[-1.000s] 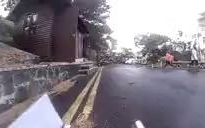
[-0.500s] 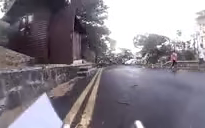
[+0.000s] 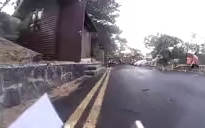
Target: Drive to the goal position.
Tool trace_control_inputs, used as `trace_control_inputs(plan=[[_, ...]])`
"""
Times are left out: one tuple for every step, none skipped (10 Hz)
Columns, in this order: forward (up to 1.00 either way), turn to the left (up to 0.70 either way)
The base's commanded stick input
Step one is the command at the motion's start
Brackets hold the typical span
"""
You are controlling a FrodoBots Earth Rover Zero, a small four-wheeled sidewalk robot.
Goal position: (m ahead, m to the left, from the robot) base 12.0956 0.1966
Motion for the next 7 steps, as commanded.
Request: trace_control_inputs(plan=[[0.5,0.0],[0.5,0.0],[0.5,0.0],[0.5,0.0],[0.5,0.0],[0.5,0.0],[0.5,0.0]])
